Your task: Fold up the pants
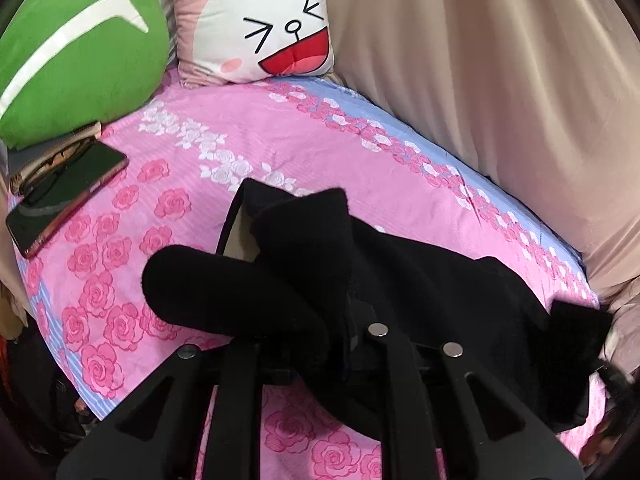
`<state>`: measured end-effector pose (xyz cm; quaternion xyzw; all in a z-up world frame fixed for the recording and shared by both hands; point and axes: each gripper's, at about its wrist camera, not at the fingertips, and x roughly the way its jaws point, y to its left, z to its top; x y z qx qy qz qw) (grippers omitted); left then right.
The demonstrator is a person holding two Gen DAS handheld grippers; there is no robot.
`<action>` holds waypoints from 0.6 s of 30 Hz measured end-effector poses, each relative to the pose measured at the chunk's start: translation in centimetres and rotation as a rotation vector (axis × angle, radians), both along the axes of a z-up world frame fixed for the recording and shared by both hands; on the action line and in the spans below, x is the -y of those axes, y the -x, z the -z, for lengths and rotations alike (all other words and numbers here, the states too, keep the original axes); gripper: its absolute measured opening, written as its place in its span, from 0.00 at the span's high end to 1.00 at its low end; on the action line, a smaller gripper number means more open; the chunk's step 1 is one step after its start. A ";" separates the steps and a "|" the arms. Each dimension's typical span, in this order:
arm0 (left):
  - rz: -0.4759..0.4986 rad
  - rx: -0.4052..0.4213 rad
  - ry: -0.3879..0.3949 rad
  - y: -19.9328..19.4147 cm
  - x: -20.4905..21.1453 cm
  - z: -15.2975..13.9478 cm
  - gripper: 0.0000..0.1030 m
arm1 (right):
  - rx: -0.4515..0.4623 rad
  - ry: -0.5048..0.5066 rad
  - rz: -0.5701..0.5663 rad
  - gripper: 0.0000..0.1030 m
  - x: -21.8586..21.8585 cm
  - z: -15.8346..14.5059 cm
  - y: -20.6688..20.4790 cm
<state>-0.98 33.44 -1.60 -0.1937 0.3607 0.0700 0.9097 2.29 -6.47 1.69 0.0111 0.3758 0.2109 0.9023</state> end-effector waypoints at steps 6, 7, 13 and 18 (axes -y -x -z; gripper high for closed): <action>-0.012 -0.011 0.033 0.2 -0.4 0.7 0.85 | -0.108 0.112 -0.175 0.81 -6.1 3.9 -0.9; -0.014 -0.011 0.034 0.2 -0.4 0.7 0.85 | -0.160 0.150 -0.186 0.81 -6.7 5.8 -1.0; -0.010 -0.020 0.010 0.2 0.0 0.5 0.85 | 0.003 0.091 0.031 0.37 2.5 1.2 2.8; -0.024 -0.025 -0.022 -0.2 0.7 0.1 0.85 | -0.170 -0.076 0.371 0.30 16.0 3.8 3.5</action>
